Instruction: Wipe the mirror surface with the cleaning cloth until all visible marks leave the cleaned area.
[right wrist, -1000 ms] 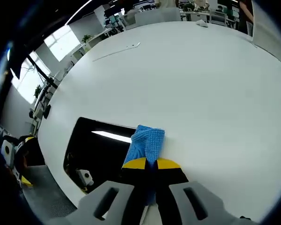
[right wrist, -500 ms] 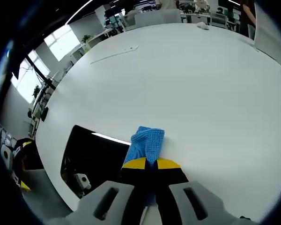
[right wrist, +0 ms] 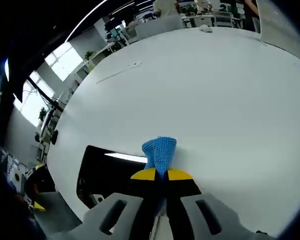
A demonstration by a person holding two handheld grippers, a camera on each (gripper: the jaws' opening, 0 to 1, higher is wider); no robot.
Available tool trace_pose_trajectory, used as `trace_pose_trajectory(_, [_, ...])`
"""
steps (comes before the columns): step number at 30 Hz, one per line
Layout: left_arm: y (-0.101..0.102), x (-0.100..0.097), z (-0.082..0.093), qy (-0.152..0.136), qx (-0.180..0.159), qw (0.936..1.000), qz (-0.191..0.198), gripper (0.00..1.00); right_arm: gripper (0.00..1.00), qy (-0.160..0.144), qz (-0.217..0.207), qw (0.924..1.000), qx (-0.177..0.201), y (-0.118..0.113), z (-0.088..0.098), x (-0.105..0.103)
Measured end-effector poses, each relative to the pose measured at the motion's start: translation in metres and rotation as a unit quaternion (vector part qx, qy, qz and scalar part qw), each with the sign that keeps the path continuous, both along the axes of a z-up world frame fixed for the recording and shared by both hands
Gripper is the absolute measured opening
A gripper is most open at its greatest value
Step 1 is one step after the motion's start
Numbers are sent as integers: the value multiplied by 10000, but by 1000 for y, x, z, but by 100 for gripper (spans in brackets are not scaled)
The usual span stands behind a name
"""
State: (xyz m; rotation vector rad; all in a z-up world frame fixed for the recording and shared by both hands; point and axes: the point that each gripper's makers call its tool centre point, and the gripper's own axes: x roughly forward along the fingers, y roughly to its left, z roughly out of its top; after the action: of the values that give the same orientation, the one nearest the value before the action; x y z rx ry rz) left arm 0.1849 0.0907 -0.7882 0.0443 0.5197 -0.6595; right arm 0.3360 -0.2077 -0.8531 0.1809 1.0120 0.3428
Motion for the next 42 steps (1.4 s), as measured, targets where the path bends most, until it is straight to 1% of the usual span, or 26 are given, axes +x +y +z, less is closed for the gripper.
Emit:
trace_pose_trajectory(2, [0, 0, 0, -7, 12, 10000, 3, 97, 0, -36, -29, 10000, -59, -10, 2, 1])
trace_pose_trajectory(6, [0, 0, 0, -9, 17, 10000, 3, 96, 0, -53, -203, 9998, -39, -29, 11, -5])
trace_pose_trajectory(11, [0, 0, 0, -7, 19, 10000, 0, 96, 0, -44, -306, 9991, -289, -54, 18, -13])
trace_pose_trajectory(12, [0, 0, 0, -8, 19, 10000, -2, 96, 0, -23, -379, 9985, -392, -64, 19, -15])
trace_pose_trajectory(14, [-1, -1, 1, -7, 21, 10000, -4, 96, 0, -28, -409, 9982, -438, -71, 20, -15])
trace_pose_trajectory(16, [-1, -1, 0, -5, 25, 10000, -7, 96, 0, 0, -457, 9974, -563, -81, 22, -18])
trace_pose_trajectory(18, [0, 0, 0, -9, 26, 10000, -4, 96, 0, 62, -488, 9968, -623, -89, 20, -20])
trace_pose_trajectory(20, [0, 0, 0, -13, 28, 10000, -2, 96, 1, 59, -532, 9966, -629, -92, 20, -21])
trace_pose_trajectory(22, [1, 0, -1, -14, 31, 10000, 0, 96, 1, 98, -521, 9967, -620, -91, 18, -22])
trace_pose_trajectory(24, [1, 0, -1, -17, 33, 10000, 1, 96, 1, 124, -464, 9970, -608, -83, 13, -25])
trace_pose_trajectory(28, [2, 0, -1, -20, 42, 10000, 6, 96, 1, 125, -354, 9976, -575, -66, -1, -25])
trace_pose_trajectory(32, [2, 0, -1, -20, 47, 10000, 9, 96, 1, 144, -299, 9985, -438, -47, -18, -25])
trace_pose_trajectory(35, [2, 0, 0, -26, 45, 10000, 17, 96, 2, 158, -337, 9985, -390, -42, -30, -21])
trace_pose_trajectory(38, [2, 1, 0, -31, 48, 10000, 27, 96, 5, 189, -252, 9984, -461, -39, -40, -22])
trace_pose_trajectory(39, [2, 1, 0, -36, 47, 10000, 29, 96, 4, 132, -226, 9984, -500, -39, -42, -22])
trace_pose_trajectory(40, [2, 1, 1, -40, 44, 10000, 33, 96, 4, 66, -242, 9982, -544, -40, -38, -23])
trace_pose_trajectory(42, [1, 1, 2, -47, 44, 10000, 43, 96, 4, 75, -258, 9985, -476, -43, -40, -20])
